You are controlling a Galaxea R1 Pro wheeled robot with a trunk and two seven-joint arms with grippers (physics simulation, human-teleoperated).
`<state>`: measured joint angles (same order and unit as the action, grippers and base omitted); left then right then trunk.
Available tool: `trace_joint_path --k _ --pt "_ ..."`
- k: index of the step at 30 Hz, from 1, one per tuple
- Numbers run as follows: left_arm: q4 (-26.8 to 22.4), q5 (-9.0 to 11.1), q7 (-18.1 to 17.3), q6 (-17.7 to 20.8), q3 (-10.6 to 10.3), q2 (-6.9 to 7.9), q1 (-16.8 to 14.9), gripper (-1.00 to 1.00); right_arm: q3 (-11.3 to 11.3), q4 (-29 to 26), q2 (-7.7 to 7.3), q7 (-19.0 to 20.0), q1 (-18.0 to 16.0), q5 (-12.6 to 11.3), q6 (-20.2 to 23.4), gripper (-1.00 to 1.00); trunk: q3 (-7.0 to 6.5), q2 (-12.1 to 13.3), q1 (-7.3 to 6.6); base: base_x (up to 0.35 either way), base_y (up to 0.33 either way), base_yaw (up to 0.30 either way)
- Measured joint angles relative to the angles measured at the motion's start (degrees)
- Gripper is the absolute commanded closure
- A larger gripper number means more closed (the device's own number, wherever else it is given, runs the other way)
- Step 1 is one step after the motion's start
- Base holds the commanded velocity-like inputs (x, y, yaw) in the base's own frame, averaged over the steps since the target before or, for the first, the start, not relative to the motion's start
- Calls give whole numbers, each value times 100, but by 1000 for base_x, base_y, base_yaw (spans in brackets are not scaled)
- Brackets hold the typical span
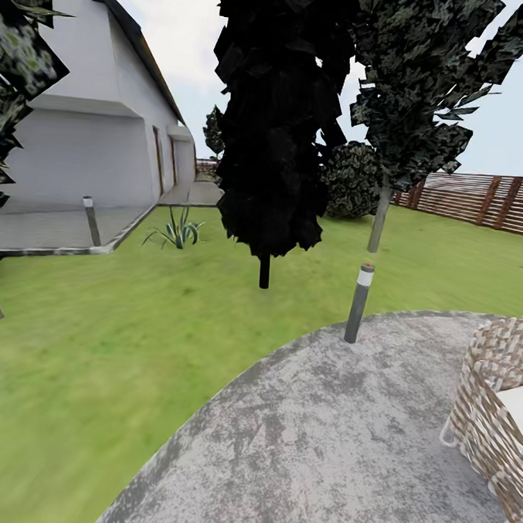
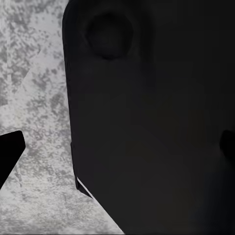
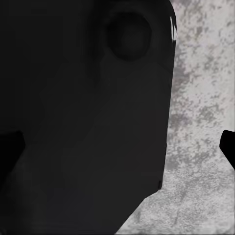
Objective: Pick up the pesticide atomizer in the garden and spray insectifuge to fully cover both potted plants in the garden.
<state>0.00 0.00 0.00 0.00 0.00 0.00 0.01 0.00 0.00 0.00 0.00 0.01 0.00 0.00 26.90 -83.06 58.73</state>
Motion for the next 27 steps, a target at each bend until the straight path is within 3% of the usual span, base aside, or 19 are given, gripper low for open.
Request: trace_joint_path --k 2,10,15,20,27 --pt "-66 29 -21 -58 61 64 -64 -100 2 -66 -34 -11 -64 -10 -58 -100 -4 1 1 0 0 0" --pt "87 42 -14 77 -25 -11 157 -100 1 -197 173 -23 -258 -1 108 -100 -1 0 0 0 0 0" --pt "249 30 19 178 -38 18 184 -100 0 -176 184 -24 -287 -1 110 -100 -1 0 0 0 0 0" --pt "165 29 59 167 -39 83 139 -100 -16 -215 142 -28 -289 0 100 -100 -2 0 0 0 0 0" --pt "-60 24 66 143 -41 228 89 -100 -32 -373 -82 -32 -289 -10 -44 -100 -2 1 0 0 0 0"
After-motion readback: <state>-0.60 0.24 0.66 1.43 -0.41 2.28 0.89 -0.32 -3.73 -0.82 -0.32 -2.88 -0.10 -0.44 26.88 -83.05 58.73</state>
